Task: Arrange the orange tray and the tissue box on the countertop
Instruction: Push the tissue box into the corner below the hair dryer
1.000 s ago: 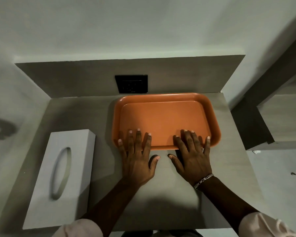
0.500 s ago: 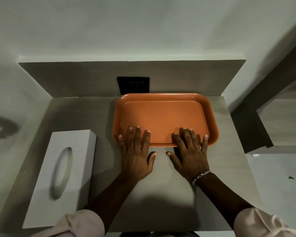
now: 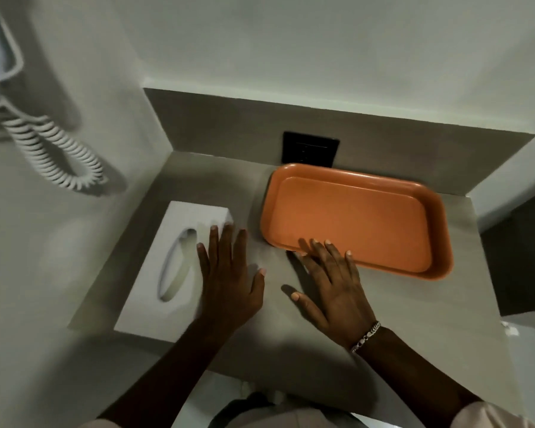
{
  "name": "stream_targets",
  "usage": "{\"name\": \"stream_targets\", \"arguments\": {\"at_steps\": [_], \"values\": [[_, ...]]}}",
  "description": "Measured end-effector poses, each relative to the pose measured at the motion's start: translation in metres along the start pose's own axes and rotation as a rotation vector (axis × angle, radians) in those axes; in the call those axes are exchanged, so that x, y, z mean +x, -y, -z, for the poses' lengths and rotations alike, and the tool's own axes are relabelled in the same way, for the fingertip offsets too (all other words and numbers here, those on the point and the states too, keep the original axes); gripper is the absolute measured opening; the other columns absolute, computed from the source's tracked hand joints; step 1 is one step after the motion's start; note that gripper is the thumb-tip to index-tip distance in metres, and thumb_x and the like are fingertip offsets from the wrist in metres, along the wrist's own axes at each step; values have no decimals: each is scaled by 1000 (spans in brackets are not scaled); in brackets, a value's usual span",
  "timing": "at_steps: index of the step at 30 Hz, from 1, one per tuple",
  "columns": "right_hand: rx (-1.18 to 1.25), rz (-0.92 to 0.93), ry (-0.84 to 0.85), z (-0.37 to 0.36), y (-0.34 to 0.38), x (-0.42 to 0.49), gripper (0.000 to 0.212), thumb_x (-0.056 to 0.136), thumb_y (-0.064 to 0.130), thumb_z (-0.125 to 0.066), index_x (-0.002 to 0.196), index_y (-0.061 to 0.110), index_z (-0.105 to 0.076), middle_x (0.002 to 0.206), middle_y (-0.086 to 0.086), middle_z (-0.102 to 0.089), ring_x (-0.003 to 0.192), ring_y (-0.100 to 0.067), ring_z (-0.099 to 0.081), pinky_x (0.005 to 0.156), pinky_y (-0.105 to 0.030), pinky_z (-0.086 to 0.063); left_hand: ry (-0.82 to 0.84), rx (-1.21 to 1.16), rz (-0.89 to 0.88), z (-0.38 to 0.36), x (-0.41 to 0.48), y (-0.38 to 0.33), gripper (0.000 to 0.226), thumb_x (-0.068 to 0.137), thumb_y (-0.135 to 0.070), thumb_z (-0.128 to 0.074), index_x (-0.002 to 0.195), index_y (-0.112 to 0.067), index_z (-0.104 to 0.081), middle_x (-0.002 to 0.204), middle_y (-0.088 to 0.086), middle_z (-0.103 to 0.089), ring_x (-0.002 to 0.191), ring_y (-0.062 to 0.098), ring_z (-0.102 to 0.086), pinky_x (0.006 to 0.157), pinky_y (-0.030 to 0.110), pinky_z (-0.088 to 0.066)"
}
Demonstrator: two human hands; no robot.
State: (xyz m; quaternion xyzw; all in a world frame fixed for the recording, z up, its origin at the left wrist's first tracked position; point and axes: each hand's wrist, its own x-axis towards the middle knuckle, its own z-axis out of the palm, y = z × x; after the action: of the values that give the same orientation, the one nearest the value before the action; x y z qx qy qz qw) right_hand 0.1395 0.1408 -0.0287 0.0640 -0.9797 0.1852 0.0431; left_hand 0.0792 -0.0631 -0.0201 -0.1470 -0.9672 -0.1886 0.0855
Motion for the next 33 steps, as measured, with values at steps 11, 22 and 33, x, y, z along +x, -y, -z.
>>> {"name": "stream_targets", "arguments": {"at_steps": [11,22,33], "values": [[-41,343,215,-43,59,64,76,93,64,-33,152,16,-30,164,-15,-17,153,-31,-10,123,-50,-13,120,217,432,30,-12,71,111,64,-78,-50,150,-19,-11,161,21,-11,145,46,-16,109,67,-25],[-165,357,333,-80,53,79,84,88,75,-21,156,27,-13,166,-9,-11,153,-27,-3,122,-56,-1,87,203,537,21,-1,86,115,50,-81,-53,143,-24,-18,151,19,-27,136,42,-28,106,62,-30],[-164,361,315,-83,51,77,83,89,76,-24,156,27,-16,165,-9,-17,152,-28,-12,120,-59,-15,58,170,580,41,37,123,116,54,-76,-58,147,-22,-15,155,21,-19,140,44,-20,109,64,-23]]}}
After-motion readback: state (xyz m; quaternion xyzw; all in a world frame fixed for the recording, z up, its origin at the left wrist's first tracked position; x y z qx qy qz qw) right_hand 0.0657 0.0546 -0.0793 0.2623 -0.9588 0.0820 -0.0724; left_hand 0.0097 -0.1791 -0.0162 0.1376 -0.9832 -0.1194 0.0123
